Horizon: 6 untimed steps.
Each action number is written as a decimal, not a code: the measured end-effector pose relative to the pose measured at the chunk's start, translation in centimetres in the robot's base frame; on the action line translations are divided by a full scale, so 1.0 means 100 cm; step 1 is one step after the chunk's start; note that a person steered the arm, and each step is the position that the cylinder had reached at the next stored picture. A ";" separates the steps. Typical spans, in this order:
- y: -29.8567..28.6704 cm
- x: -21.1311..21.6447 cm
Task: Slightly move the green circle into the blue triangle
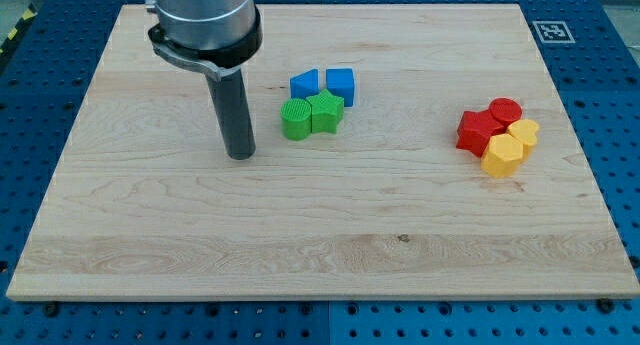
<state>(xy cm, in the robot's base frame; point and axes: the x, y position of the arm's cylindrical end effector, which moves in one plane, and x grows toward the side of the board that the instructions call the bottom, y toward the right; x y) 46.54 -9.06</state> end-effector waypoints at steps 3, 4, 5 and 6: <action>0.033 -0.037; 0.031 -0.034; 0.032 -0.025; 0.046 -0.041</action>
